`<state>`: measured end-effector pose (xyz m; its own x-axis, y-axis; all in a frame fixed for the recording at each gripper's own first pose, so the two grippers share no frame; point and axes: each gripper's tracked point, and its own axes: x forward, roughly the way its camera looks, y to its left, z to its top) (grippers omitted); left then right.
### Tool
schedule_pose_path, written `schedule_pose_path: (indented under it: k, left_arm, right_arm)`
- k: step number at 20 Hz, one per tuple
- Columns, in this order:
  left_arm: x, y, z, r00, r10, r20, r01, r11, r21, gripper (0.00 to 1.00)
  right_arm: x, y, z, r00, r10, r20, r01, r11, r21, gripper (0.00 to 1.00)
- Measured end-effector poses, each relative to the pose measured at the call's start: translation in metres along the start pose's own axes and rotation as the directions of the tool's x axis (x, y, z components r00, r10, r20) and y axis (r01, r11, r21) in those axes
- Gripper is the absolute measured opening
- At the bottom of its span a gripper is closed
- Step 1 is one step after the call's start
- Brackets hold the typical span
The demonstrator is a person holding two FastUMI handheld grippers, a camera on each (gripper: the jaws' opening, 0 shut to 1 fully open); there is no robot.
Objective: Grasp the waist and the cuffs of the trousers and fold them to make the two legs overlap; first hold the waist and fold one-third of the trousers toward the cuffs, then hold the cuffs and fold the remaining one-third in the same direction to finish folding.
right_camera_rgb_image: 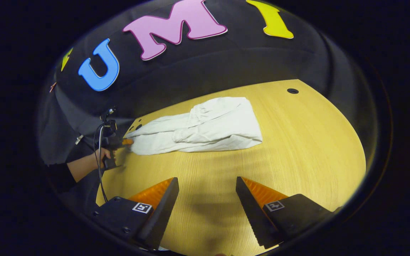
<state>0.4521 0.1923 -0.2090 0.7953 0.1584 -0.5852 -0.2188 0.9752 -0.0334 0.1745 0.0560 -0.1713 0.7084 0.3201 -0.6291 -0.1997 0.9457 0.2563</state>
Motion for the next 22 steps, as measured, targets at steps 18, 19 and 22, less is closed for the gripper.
schedule_pose_path:
  k: [18,19,22]
  left_arm:
    - [-0.098,-0.067,0.090,0.963,-0.165,0.211,0.190,0.976,-0.103,0.05]
    - [-0.109,-0.078,0.099,0.957,-0.180,0.227,0.207,0.973,-0.104,0.05]
    - [-0.139,-0.116,0.121,0.937,-0.220,0.271,0.252,0.964,-0.088,0.05]
  right_arm:
    - [-0.054,-0.056,0.055,0.984,-0.128,0.123,0.125,0.992,0.027,0.99]
    - [-0.056,-0.058,0.057,0.984,-0.125,0.131,0.122,0.992,0.030,0.99]
    - [-0.062,-0.064,0.064,0.980,-0.121,0.156,0.118,0.993,0.029,0.98]
